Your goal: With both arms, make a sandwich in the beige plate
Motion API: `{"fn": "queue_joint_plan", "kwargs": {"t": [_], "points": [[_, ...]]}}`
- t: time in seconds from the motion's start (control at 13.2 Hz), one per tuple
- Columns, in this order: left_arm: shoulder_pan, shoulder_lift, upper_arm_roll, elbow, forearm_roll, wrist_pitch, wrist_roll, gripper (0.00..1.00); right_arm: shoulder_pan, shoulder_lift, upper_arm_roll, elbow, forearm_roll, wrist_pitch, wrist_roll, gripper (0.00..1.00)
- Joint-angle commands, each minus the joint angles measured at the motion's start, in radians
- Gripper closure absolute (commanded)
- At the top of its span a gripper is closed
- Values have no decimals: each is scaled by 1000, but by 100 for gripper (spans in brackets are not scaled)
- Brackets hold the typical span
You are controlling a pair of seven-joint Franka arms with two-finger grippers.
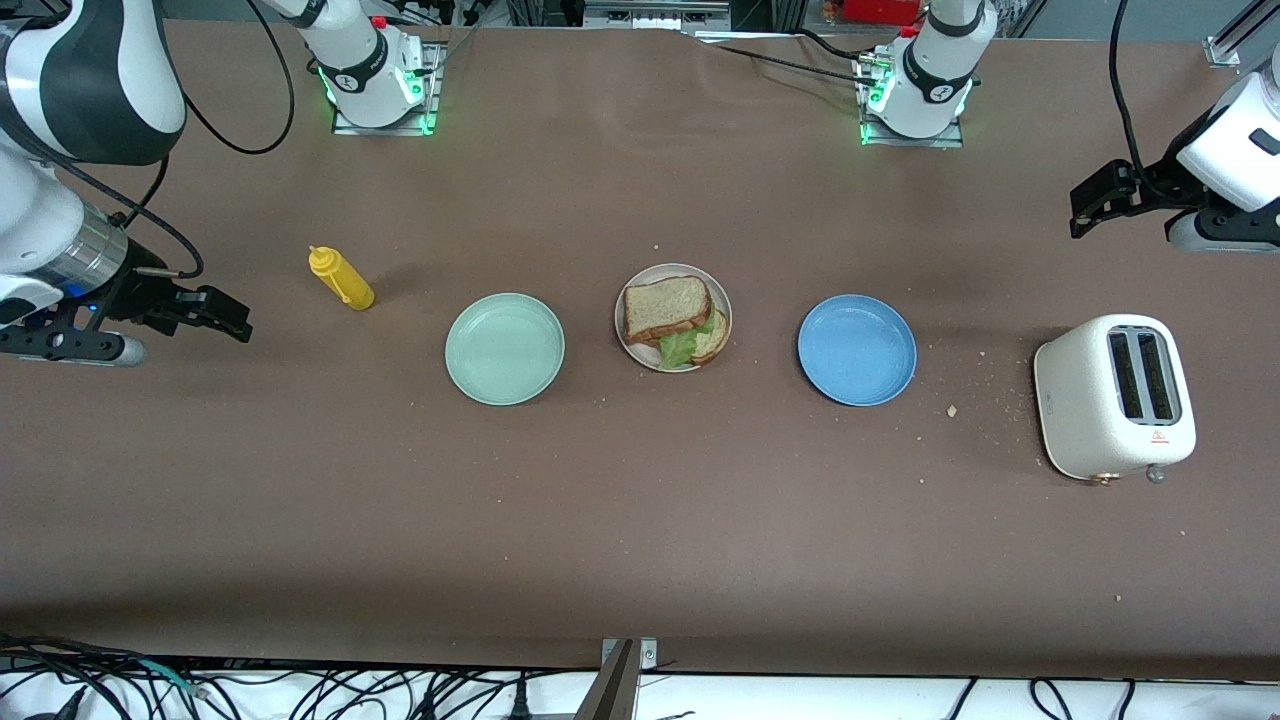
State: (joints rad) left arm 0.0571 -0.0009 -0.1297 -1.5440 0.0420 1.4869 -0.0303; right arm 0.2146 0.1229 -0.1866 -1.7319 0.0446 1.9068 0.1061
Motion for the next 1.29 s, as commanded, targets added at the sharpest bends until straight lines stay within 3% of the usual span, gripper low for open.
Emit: {"fn": "queue_joint_plan", "kwargs": {"t": [0.0, 1.21], "points": [[0, -4, 7, 4, -21, -13, 23, 0, -1, -8, 1, 15, -6, -18, 1, 0], [-2, -5, 1, 4, -22, -22, 23, 0, -4, 41, 3, 64, -2, -17, -2, 0]]}}
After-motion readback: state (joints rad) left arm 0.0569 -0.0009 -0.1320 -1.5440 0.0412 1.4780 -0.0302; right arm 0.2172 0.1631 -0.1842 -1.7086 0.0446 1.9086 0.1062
